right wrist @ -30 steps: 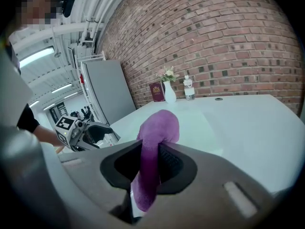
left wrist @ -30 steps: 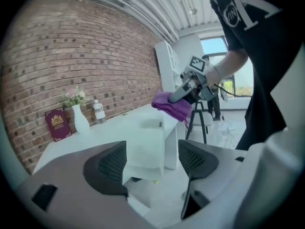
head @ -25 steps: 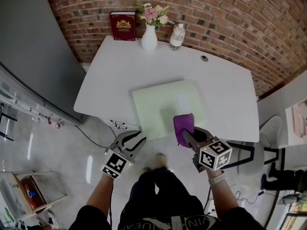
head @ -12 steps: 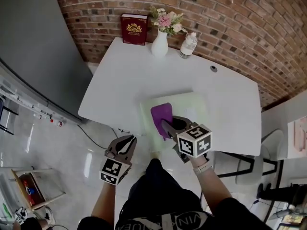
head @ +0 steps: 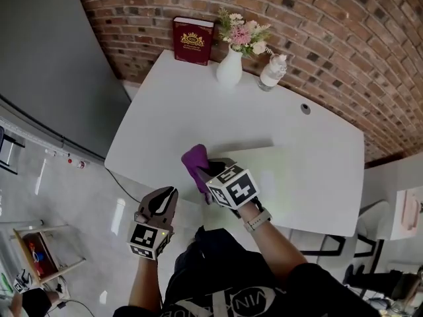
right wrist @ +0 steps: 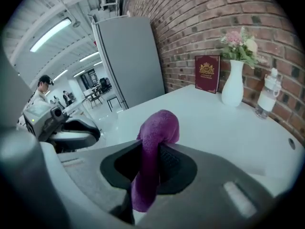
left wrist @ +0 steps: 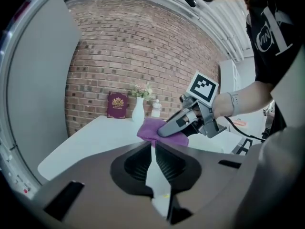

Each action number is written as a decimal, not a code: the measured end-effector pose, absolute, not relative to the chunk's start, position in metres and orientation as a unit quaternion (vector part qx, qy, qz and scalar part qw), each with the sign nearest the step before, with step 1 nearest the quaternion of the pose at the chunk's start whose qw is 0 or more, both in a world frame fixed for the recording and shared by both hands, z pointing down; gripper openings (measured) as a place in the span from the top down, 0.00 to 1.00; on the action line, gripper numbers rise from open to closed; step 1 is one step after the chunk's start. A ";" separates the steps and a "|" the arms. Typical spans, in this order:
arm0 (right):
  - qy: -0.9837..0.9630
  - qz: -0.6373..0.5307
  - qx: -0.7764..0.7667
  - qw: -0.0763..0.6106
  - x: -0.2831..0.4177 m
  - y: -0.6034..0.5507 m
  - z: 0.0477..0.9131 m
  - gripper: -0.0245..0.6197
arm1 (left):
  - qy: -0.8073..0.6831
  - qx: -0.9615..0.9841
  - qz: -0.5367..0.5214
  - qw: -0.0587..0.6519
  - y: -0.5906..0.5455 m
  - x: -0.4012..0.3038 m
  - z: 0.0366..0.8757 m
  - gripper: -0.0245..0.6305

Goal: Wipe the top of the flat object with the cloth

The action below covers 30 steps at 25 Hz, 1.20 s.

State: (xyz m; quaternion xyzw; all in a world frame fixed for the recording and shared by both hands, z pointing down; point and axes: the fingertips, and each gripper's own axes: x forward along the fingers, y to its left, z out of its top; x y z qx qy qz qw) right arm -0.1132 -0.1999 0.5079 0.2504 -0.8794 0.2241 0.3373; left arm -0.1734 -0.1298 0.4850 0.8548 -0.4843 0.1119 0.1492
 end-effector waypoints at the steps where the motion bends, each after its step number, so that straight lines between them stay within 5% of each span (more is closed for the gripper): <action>1: -0.877 0.219 0.245 0.351 -0.113 -0.201 0.512 0.85 | -0.487 0.853 0.111 0.149 -0.136 -0.173 0.486 0.92; 9: -0.859 0.239 0.261 0.371 -0.069 -0.218 0.526 0.85 | -0.473 0.860 0.112 0.157 -0.166 -0.149 0.492 0.92; 30: -0.763 0.295 0.471 0.331 0.184 -0.263 0.537 0.85 | -0.432 0.878 0.140 0.153 -0.181 -0.108 0.496 0.92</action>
